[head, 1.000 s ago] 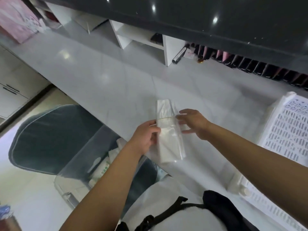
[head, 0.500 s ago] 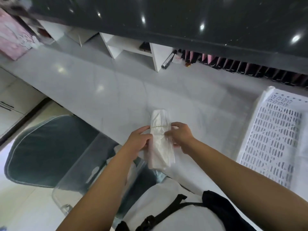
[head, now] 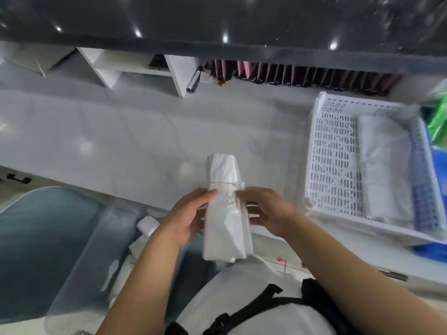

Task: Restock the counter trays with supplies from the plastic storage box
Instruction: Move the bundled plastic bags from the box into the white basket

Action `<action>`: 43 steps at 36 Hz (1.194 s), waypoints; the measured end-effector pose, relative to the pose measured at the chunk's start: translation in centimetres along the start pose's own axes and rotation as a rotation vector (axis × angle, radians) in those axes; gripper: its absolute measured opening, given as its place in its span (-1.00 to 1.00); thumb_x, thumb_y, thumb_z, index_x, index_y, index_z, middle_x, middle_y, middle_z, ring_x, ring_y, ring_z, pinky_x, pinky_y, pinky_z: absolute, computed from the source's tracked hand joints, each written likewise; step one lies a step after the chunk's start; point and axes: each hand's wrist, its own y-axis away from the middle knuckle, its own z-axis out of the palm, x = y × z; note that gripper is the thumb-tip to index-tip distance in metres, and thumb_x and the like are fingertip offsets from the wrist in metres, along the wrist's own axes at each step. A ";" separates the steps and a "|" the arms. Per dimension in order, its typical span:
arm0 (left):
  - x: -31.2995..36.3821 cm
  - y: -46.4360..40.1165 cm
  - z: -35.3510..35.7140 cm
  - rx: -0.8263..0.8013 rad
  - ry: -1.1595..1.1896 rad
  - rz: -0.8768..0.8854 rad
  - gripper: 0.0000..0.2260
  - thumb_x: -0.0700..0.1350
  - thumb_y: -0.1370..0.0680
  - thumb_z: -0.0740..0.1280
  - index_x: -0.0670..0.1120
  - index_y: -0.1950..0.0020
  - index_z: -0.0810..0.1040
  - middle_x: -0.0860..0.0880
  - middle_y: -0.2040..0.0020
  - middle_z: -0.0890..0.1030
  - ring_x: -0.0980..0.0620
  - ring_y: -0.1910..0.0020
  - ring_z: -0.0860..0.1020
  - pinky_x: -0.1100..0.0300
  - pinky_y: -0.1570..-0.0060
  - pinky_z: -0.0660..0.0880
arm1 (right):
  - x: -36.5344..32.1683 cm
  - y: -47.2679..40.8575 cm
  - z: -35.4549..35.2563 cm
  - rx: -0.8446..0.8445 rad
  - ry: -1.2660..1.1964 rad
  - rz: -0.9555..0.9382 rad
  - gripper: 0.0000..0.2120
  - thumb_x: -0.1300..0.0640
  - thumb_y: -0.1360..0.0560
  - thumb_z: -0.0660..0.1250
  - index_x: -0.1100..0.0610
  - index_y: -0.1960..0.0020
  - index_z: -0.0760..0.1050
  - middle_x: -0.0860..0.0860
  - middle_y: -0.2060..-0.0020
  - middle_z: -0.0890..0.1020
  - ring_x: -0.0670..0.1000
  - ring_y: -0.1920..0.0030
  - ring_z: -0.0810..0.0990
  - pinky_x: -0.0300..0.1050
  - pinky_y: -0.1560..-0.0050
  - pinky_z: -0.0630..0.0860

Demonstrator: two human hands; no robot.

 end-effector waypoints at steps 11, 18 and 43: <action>-4.5 3.2 4.9 -0.391 0.019 -0.021 -0.52 -0.02 -0.28 0.64 -0.03 -0.15 0.64 -0.17 -0.04 0.71 -0.09 0.12 0.70 0.10 0.30 0.60 | 3.7 11.8 -2.7 0.300 -0.030 -0.143 -0.71 -0.03 -0.45 0.47 0.19 0.02 0.69 0.11 0.17 0.70 0.09 0.20 0.68 -0.01 0.18 0.63; -6.4 4.9 11.3 -0.544 0.021 -0.020 -0.63 -0.03 -0.36 0.59 -0.02 -0.13 0.65 -0.15 -0.03 0.72 -0.07 0.10 0.70 0.11 0.27 0.61 | 4.9 19.6 -5.7 0.330 0.003 -0.238 -0.69 0.13 -0.43 0.48 0.22 -0.13 0.61 0.20 0.00 0.69 0.15 0.04 0.68 0.12 0.01 0.60; -0.6 -0.6 42.4 -0.488 -0.358 0.455 -0.68 -0.03 -0.44 0.52 0.08 -0.19 0.65 0.00 -0.15 0.70 -0.04 -0.11 0.68 0.05 0.00 0.64 | -6.7 25.0 -34.4 0.249 -0.038 -0.537 -0.65 0.14 -0.28 0.54 0.18 -0.05 0.66 0.16 0.02 0.72 0.10 0.10 0.70 -0.08 0.22 0.62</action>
